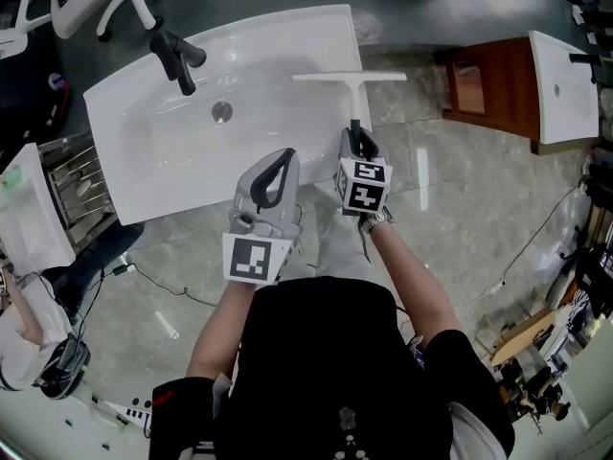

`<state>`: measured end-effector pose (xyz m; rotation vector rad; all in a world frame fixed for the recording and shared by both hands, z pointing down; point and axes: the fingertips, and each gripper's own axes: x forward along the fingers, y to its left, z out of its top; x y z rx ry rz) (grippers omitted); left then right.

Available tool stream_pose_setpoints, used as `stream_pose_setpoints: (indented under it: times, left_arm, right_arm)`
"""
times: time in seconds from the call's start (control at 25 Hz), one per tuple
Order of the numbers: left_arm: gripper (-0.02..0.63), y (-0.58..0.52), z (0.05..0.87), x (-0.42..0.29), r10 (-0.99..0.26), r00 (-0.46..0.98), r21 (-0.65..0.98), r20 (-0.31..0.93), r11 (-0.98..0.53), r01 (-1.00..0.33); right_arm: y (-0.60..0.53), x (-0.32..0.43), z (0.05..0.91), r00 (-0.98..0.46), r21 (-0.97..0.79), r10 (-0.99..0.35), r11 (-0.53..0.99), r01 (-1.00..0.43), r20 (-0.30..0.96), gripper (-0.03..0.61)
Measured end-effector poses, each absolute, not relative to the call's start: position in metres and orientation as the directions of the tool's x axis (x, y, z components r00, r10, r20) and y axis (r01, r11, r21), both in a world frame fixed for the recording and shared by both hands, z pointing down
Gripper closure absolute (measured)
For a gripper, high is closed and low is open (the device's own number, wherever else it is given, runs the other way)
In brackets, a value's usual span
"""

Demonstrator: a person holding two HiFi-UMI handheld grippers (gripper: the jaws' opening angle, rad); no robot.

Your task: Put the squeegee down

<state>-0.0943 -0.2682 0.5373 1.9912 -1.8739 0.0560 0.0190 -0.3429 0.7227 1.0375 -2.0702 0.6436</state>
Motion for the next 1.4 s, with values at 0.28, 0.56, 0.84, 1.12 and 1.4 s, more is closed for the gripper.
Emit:
stream_pose_setpoints:
  times: [0.28,0.56,0.84,1.12,1.4]
  left_arm:
    - [0.612,-0.263,0.539,-0.095,-0.949,0.093,0.26,0.302,-0.012,-0.966]
    - [0.612,-0.258,0.539,-0.093,-0.95,0.097,0.253,0.298,-0.019,-0.967]
    - [0.612,-0.251,0.535,-0.093,-0.951,0.103,0.257,0.292,-0.026,-0.966]
    - [0.612,-0.239,0.528,-0.097,-0.958,0.118,0.239,0.262,-0.054,-0.969]
    - [0.612,-0.224,0.522,-0.1,-0.956,0.146,0.247,0.253,-0.082,-0.965]
  right_arm:
    - [-0.342,0.019,0.725,-0.439,-0.139,-0.455,0.556,-0.82,0.775,0.476]
    - [-0.339,0.017,0.719,-0.471,-0.164,-0.454,0.565,-0.809,0.756,0.444]
    - [-0.334,0.021,0.708,-0.483,-0.173,-0.462,0.565,-0.807,0.744,0.411]
    - [-0.327,0.027,0.688,-0.483,-0.175,-0.501,0.542,-0.822,0.718,0.459]
    - [-0.317,0.036,0.664,-0.463,-0.17,-0.562,0.495,-0.852,0.685,0.575]
